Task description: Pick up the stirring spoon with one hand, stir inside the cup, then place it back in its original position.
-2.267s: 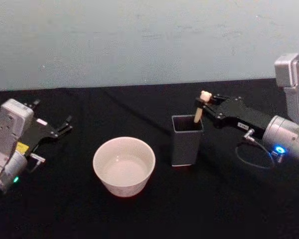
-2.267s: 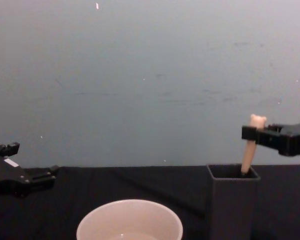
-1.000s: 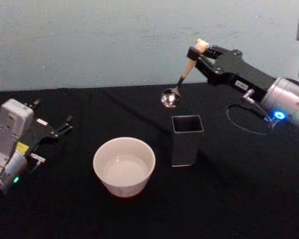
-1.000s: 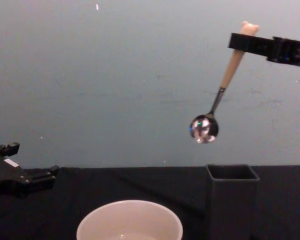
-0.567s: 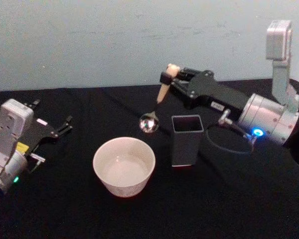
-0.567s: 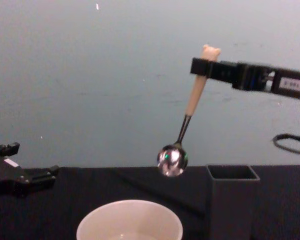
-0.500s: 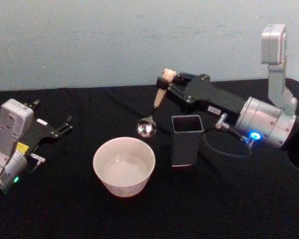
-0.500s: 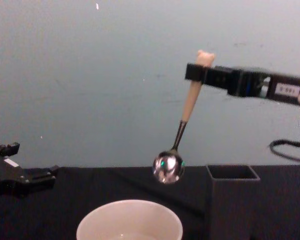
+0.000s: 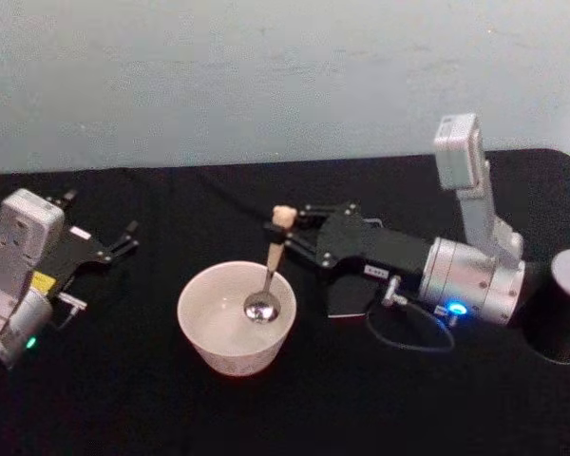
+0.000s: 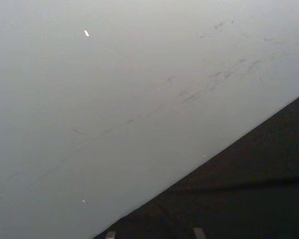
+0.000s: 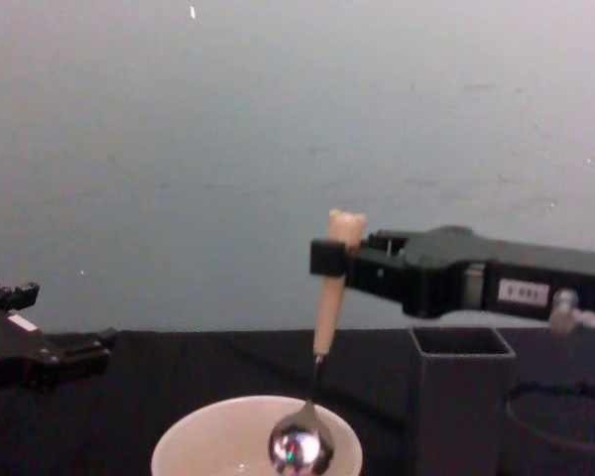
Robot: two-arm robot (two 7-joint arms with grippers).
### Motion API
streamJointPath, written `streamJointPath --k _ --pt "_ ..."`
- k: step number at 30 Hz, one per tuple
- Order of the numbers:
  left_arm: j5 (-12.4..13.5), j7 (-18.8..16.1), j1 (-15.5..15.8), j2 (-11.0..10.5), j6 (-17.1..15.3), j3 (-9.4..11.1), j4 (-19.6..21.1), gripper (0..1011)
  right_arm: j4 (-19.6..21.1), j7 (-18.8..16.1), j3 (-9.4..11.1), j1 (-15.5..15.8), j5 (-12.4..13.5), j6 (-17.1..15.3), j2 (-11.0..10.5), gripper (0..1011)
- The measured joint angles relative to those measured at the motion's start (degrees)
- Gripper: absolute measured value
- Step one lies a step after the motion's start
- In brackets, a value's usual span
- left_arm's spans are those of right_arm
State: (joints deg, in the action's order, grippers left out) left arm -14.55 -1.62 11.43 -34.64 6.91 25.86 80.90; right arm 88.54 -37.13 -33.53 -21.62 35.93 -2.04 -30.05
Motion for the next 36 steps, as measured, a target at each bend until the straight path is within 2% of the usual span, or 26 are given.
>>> streamJointPath --k 17,26,36 --pt "0.0 0.0 0.0 0.0 0.0 0.0 0.0 1001 -2.76 -1.96 -3.34 -0.27 -3.87 1.01 1.55 214" --pt "0.0 0.0 0.0 0.0 0.0 0.0 0.0 1001 -5.09 -1.74 -5.14 -1.43 -6.63 1.37 4.39 214" --pt "0.0 0.0 0.0 0.0 0.0 0.0 0.0 1001 -8.83 -0.27 -5.37 -3.09 -8.03 1.79 8.17 214"
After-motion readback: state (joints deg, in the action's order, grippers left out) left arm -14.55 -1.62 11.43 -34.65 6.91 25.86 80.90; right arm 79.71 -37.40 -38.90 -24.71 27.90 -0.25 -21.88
